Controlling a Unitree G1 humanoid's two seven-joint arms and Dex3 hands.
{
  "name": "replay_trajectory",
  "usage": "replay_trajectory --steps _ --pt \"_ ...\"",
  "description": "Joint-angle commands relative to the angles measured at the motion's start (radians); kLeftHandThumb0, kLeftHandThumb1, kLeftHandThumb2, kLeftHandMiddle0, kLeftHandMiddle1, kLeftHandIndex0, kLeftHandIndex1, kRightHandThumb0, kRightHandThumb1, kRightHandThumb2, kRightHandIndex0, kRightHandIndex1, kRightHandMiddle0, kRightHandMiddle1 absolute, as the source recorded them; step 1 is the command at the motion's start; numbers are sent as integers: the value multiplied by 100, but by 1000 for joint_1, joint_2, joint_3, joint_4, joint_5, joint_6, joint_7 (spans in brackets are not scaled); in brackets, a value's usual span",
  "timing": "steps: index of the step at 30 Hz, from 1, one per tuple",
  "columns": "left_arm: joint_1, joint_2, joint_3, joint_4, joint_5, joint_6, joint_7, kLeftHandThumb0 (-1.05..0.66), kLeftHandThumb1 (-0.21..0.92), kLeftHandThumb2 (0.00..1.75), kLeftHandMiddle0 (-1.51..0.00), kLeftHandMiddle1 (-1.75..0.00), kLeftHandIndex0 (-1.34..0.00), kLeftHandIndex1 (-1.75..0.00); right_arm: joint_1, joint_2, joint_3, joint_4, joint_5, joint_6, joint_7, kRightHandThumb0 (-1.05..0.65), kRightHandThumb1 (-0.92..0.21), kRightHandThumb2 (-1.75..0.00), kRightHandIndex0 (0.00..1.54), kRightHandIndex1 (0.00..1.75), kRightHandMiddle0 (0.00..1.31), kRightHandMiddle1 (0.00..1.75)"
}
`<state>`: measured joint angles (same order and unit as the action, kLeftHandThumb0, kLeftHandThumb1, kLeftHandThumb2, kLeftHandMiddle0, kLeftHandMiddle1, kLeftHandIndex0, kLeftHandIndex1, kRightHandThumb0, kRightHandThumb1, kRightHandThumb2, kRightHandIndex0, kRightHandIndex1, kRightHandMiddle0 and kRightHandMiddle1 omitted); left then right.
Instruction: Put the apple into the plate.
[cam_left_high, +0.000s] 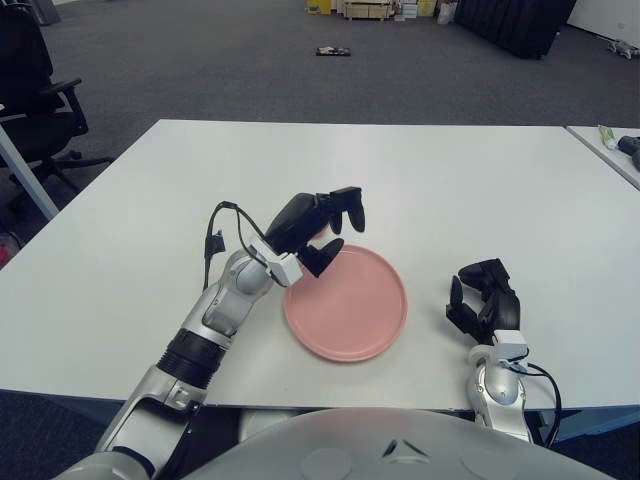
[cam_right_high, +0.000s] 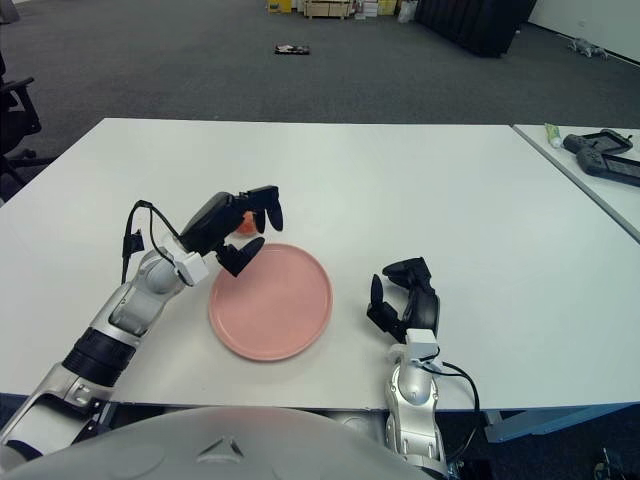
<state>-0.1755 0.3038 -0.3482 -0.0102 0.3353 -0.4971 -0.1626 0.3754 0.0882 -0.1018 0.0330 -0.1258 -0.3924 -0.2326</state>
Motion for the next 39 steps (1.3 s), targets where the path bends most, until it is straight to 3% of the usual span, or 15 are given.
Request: replay_trajectory --steps 1,11,22,29,33,34,35,37,39 --pt "1 24 0 -12 -32 -9 -57 0 1 161 -89 -159 -61 -175 -1 3 0 3 5 9 -5 -39 -65 -91 60 155 37 175" --pt "2 42 -4 -20 -3 -11 -113 0 5 159 -86 -163 -58 -175 -4 6 -1 6 1 11 -11 -39 -65 -90 59 153 36 175" --pt "-24 18 15 51 28 -28 -76 0 6 158 -86 -162 -57 -175 -4 3 2 6 13 12 0 -39 -65 -90 60 154 36 175" --pt "-121 -10 58 232 70 -75 39 0 3 162 -83 -170 -62 -172 -5 4 1 5 22 17 5 -39 -65 -90 61 154 36 175" --pt "-214 -6 88 422 106 -87 130 -1 6 159 -81 -174 -61 -167 -5 5 0 5 18 17 -1 -39 -65 -90 61 153 36 175" --pt "-219 -6 88 430 116 -85 143 -1 20 142 -67 -174 -55 -165 -4 5 0 5 18 18 -1 -39 -65 -90 61 153 36 175" --pt "-219 -8 89 431 131 -77 162 -1 26 135 -62 -174 -52 -164 -4 5 1 5 14 17 -4 -39 -65 -90 61 153 36 175" --pt "-216 -13 90 432 153 -68 194 -29 25 120 -29 -149 -21 -156 -5 5 1 6 7 16 -9 -39 -64 -91 62 154 37 175" --pt "-214 -18 91 431 169 -57 220 -43 26 113 -16 -132 -11 -141 -5 4 3 7 2 15 -13 -39 -64 -91 62 155 37 175"
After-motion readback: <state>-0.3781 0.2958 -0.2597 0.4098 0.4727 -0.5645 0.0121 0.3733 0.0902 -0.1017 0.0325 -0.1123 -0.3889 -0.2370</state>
